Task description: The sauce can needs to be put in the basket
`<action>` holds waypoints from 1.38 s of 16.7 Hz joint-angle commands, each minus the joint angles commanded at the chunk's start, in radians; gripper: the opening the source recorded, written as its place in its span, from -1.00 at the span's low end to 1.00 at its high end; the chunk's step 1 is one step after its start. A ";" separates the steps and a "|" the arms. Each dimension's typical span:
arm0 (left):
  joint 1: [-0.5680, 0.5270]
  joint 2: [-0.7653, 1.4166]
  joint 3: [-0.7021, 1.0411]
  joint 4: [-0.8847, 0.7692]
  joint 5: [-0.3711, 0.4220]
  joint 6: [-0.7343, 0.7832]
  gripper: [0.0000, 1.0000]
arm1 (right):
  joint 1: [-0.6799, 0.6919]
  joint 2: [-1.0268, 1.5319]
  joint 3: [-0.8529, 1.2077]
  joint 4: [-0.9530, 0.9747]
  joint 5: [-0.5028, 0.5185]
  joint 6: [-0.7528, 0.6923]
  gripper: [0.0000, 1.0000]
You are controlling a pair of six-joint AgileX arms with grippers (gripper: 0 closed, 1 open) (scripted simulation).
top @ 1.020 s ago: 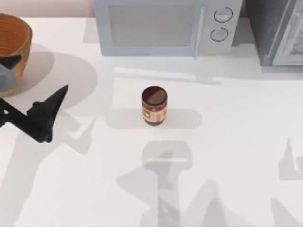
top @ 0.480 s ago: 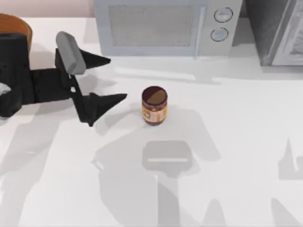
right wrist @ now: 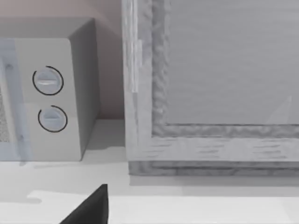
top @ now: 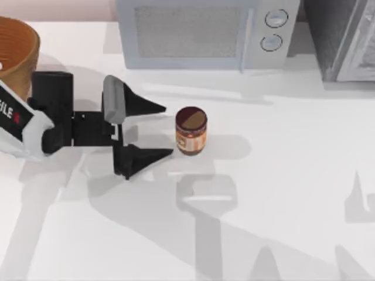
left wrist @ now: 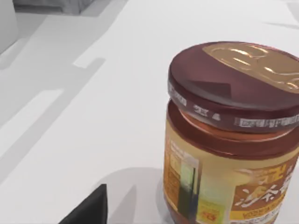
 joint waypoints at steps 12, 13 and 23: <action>-0.104 0.086 0.069 0.148 -0.082 -0.141 1.00 | 0.000 0.000 0.000 0.000 0.000 0.000 1.00; -0.126 0.102 0.081 0.174 -0.101 -0.166 1.00 | 0.000 0.000 0.000 0.000 0.000 0.000 1.00; -0.162 0.127 0.100 0.217 -0.132 -0.206 0.40 | 0.000 0.000 0.000 0.000 0.000 0.000 1.00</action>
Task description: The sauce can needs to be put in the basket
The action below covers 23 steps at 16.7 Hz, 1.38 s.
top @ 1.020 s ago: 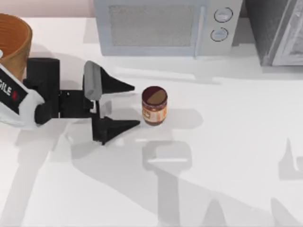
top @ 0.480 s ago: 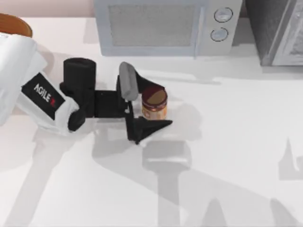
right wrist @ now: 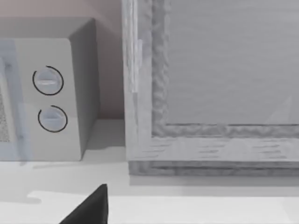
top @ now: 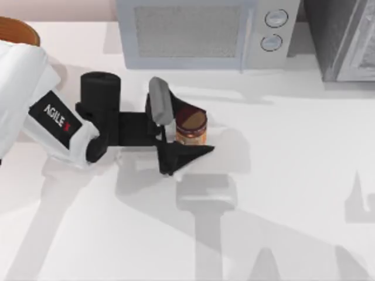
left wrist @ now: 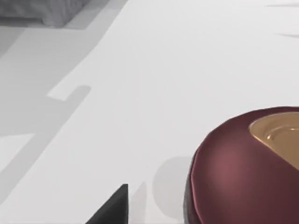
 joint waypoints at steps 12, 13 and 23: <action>0.000 0.000 0.000 0.000 0.000 0.000 -1.00 | 0.000 0.000 0.000 0.000 0.000 0.000 1.00; 0.000 0.000 0.000 0.000 0.000 0.000 -1.00 | 0.000 0.000 0.000 0.000 0.000 0.000 1.00; 0.036 -0.050 0.051 -0.107 0.047 0.064 -1.00 | 0.000 0.000 0.000 0.000 0.000 0.000 1.00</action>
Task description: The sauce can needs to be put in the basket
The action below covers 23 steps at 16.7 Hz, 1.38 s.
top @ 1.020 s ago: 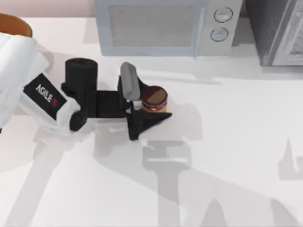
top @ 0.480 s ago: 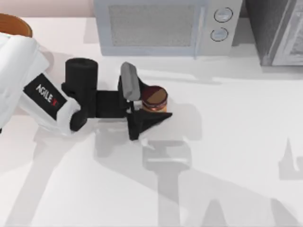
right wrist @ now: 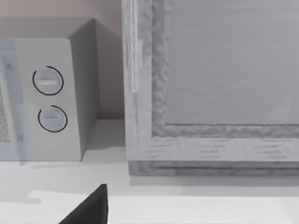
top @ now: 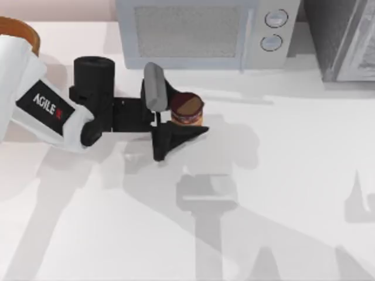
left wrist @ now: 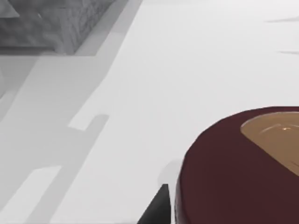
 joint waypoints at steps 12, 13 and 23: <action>0.481 -0.249 0.404 -0.936 0.196 0.340 -1.00 | 0.000 0.000 0.000 0.000 0.000 0.000 1.00; 0.538 -0.257 0.438 -1.002 0.200 0.358 -1.00 | 0.000 0.000 0.000 0.000 0.000 0.000 1.00; 0.893 -0.269 0.623 -1.335 0.179 0.420 -1.00 | 0.000 0.000 0.000 0.000 0.000 0.000 1.00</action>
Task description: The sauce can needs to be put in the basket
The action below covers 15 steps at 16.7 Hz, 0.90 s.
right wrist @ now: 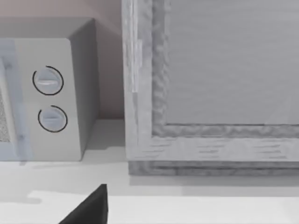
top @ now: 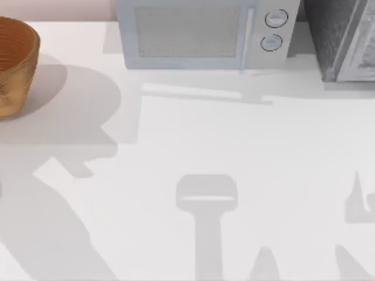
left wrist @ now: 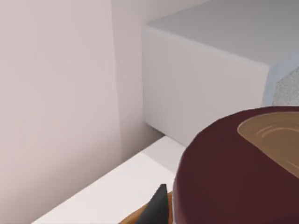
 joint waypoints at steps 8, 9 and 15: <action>-0.028 0.005 -0.034 0.069 -0.017 -0.054 -1.00 | 0.000 0.000 0.000 0.000 0.000 0.000 1.00; -0.038 0.006 -0.047 0.107 -0.025 -0.077 -1.00 | 0.000 0.000 0.000 0.000 0.000 0.000 1.00; -0.096 0.016 -0.121 0.376 -0.068 -0.224 -1.00 | 0.000 0.000 0.000 0.000 0.000 0.000 1.00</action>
